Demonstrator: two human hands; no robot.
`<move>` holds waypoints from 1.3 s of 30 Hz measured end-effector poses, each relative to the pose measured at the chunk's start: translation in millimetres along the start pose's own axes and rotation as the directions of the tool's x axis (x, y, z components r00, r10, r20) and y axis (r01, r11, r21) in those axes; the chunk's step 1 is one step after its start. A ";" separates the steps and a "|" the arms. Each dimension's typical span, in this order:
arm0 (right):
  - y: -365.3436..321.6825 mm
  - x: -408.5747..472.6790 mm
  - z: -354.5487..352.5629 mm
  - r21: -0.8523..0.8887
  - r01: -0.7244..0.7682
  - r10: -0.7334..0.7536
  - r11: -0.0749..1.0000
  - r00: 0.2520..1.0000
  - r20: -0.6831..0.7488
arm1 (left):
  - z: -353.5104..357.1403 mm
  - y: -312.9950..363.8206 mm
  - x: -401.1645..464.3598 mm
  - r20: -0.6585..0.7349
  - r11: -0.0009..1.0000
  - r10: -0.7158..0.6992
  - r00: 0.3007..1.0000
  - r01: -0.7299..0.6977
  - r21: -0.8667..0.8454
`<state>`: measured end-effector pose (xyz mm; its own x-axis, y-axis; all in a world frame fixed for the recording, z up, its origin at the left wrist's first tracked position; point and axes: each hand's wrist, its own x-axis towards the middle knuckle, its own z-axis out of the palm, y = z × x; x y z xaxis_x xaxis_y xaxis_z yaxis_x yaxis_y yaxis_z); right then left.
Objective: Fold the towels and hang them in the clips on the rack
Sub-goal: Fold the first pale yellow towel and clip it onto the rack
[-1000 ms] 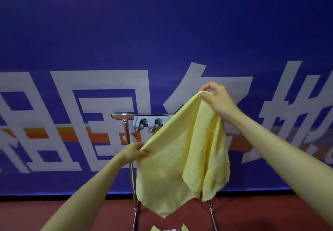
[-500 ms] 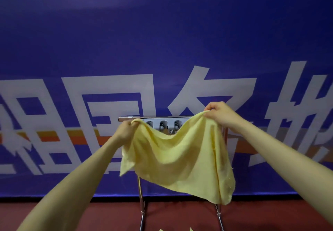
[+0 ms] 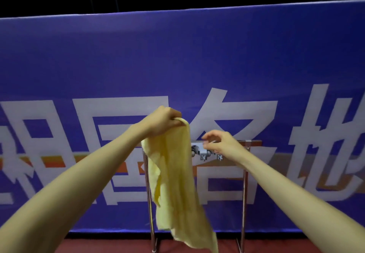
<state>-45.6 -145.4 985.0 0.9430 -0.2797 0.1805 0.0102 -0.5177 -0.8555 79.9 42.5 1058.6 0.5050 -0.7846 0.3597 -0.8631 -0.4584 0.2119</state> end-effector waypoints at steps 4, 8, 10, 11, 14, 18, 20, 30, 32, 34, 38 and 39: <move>-17.0 -4.8 24.7 0.055 0.071 -0.073 0.996 0.997 0.033 | 2.9 11.8 -0.6 -0.017 0.997 0.075 0.997 -0.075 0.003; -25.6 -3.8 41.7 0.042 0.130 -0.125 0.991 0.987 -0.098 | -3.6 11.6 -5.1 -0.019 0.993 0.116 0.993 -0.115 0.021; -29.6 -2.7 43.9 0.046 0.152 -0.144 0.987 0.979 -0.144 | -6.8 8.7 -8.7 -0.038 0.994 0.112 0.993 -0.111 0.009; -31.2 -2.2 44.4 0.061 0.152 -0.141 0.986 0.976 -0.163 | -9.2 5.5 -11.1 -0.039 0.995 0.099 0.994 -0.099 -0.009; -34.4 -3.3 40.2 0.151 0.126 -0.091 0.981 0.971 -0.222 | -12.5 -9.7 -21.7 0.068 0.999 0.025 0.997 -0.023 -0.030; -37.8 -6.5 38.7 0.143 0.106 -0.074 0.984 0.973 -0.217 | 10.8 -40.5 -40.3 0.228 0.987 -0.162 0.960 0.154 0.050; -42.0 -9.2 40.1 0.133 0.101 -0.068 0.986 0.970 -0.234 | 28.5 -53.6 -52.9 0.254 0.961 -0.243 0.936 0.267 -0.068; -49.9 -16.4 7.5 0.165 0.074 -0.015 0.984 0.943 -0.333 | 66.2 -58.0 -76.2 0.073 0.641 -0.476 0.876 0.403 -0.653; -43.0 -18.1 0.4 0.108 0.091 -0.043 0.990 0.922 -0.384 | 64.5 -53.4 -73.9 0.021 0.586 -0.498 0.867 0.354 -0.729; -32.9 -19.8 -5.2 0.096 0.093 -0.048 0.991 0.916 -0.397 | 59.5 -49.0 -70.3 -0.034 0.544 -0.529 0.848 0.308 -0.781; -11.9 -21.6 -11.4 0.098 0.075 -0.027 0.992 0.906 -0.422 | 38.9 -31.2 -54.6 -0.069 0.605 -0.425 0.903 0.226 -0.763; -8.6 -21.6 -11.6 0.108 0.082 -0.026 0.991 0.897 -0.441 | 33.2 -24.3 -49.3 -0.081 0.639 -0.391 0.917 0.207 -0.741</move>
<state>-69.9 -144.3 994.1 0.6986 -0.5943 0.3986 0.1234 -0.4486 -0.8852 75.9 78.5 1005.6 0.8007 -0.5060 0.3208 -0.4457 -0.1453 0.8833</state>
